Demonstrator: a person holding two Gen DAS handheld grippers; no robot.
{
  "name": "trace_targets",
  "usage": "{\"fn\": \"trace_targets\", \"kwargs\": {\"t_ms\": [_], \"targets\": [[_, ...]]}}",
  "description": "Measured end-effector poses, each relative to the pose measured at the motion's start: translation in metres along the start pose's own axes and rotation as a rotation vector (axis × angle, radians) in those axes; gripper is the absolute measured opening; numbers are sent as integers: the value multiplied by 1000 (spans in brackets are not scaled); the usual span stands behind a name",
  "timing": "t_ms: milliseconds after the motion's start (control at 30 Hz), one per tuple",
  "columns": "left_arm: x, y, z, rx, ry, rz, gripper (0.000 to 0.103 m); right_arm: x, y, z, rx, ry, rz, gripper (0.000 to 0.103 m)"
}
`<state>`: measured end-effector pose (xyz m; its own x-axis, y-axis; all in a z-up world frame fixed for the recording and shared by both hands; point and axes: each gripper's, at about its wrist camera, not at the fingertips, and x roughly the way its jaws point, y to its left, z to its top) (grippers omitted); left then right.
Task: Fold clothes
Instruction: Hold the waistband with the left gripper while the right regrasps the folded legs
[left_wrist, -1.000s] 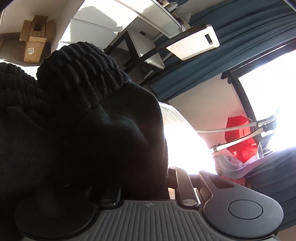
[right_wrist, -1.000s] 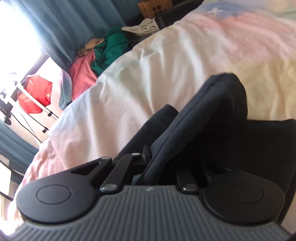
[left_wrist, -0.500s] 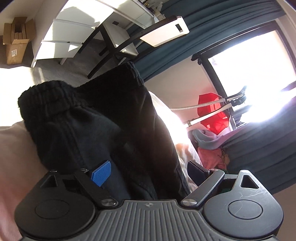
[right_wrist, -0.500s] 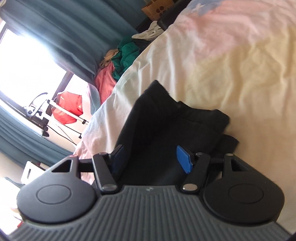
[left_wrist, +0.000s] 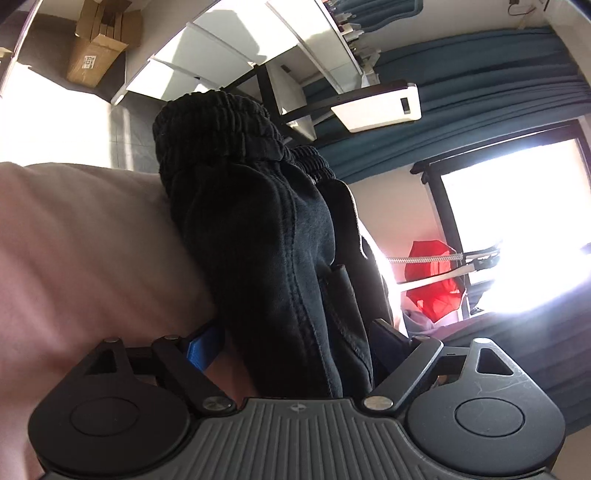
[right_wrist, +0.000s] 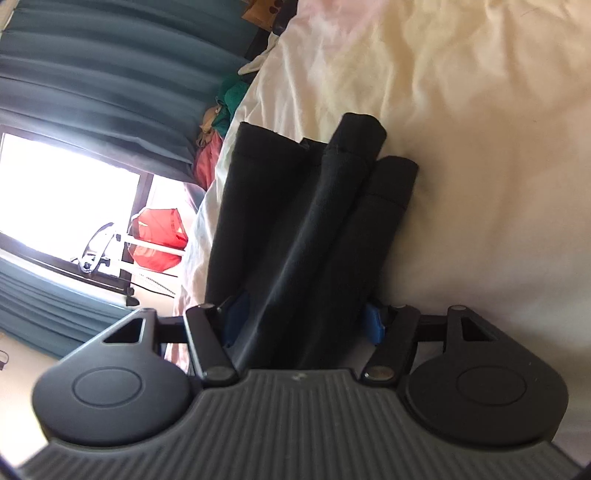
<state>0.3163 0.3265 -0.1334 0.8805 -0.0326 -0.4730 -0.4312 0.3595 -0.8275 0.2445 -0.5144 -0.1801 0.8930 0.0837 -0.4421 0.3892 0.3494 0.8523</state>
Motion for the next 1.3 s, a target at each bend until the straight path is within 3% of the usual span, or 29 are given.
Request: {"fn": "trace_targets", "kwargs": {"t_ms": [33, 67, 100, 167, 200, 300, 533, 667, 967, 1100, 1233, 1300], "targets": [[4, -1, -2, -9, -33, 21, 72, 6, 3, 0, -22, -23, -17, 65], [7, -2, -1, -28, -55, 41, 62, 12, 8, -1, -49, -44, -39, 64], [10, -3, 1, -49, -72, 58, 46, 17, 13, -2, -72, -64, -64, 57], [8, -4, 5, -76, -96, 82, 31, 23, 21, -1, -88, -90, -113, 34], [-1, -3, 8, -74, -98, 82, 25, 26, 25, -1, -97, -103, -138, 19], [-22, -17, 18, -21, -93, 91, 16, 22, 39, -1, -136, -148, -166, 12], [-97, -60, 33, 42, -54, 53, 15, -29, 59, 0, -154, -163, -150, 10], [-153, -67, 38, 66, -7, 55, 15, -72, 39, -7, -97, -140, -162, 10], [-280, -5, 44, 89, 109, 128, 15, -173, -29, -28, 44, -30, -164, 10], [-285, 46, 38, 84, 153, 198, 16, -188, -52, -31, 88, 31, -163, 10], [-290, 60, 29, 183, 158, 203, 22, -193, -73, -32, 116, 102, -134, 15], [-296, 57, 24, 251, 178, 196, 34, -204, -78, -35, 151, 88, -141, 25]]}}
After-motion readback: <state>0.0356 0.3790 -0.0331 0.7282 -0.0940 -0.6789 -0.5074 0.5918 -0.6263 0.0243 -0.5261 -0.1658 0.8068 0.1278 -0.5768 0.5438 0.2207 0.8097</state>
